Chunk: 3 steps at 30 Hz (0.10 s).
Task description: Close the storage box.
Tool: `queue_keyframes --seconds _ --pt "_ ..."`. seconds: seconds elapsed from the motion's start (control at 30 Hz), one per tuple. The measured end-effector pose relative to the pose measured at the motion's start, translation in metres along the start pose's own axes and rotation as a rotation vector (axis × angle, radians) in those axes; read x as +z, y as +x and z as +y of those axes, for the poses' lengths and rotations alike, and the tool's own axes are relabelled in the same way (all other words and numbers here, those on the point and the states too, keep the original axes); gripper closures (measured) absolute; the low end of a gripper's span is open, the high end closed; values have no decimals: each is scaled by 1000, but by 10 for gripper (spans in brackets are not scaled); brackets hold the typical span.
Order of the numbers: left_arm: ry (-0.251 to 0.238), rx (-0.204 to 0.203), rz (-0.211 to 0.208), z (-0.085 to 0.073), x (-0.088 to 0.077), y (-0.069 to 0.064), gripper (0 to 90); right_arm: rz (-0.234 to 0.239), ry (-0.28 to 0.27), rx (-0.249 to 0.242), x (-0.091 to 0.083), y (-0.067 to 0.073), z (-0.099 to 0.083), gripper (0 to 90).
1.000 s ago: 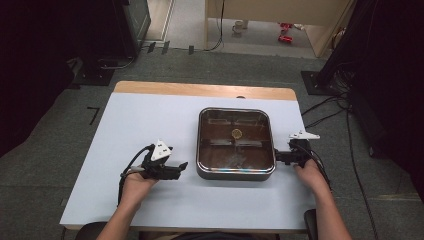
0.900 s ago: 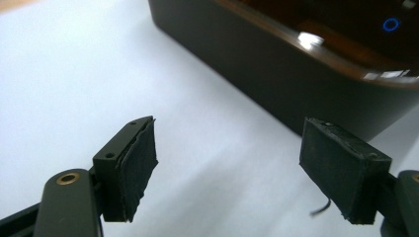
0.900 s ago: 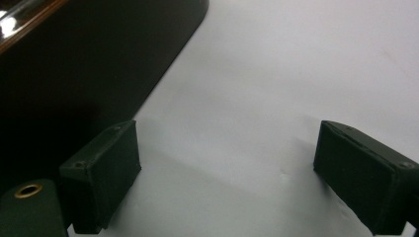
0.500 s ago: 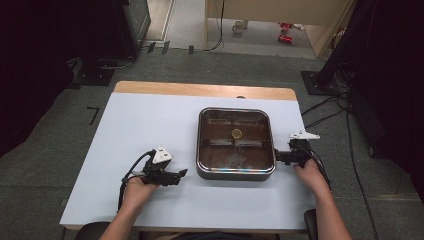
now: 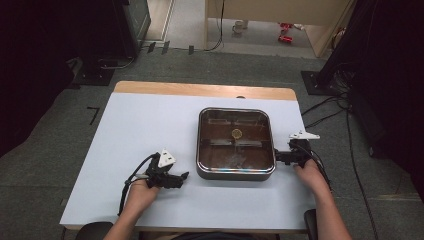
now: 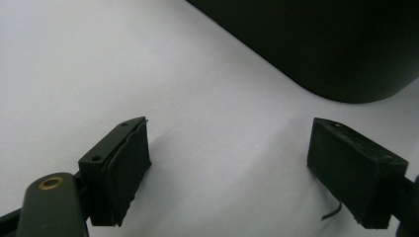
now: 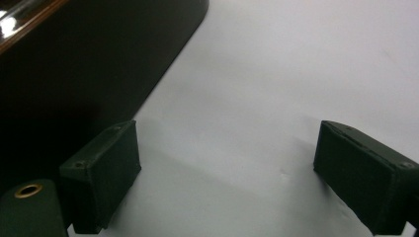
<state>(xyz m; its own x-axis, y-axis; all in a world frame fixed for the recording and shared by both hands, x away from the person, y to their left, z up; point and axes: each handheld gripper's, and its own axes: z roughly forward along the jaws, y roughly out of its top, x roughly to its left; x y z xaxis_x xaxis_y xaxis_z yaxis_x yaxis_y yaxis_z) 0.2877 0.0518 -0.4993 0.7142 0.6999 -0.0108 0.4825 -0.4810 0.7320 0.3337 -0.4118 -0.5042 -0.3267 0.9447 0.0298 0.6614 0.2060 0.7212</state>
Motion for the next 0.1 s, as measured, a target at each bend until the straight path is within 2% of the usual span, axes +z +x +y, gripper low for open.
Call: queue_keyframes --seconds 0.1 --pt "1 6 5 0 0 -1 163 0 0 0 0 0 0 99"
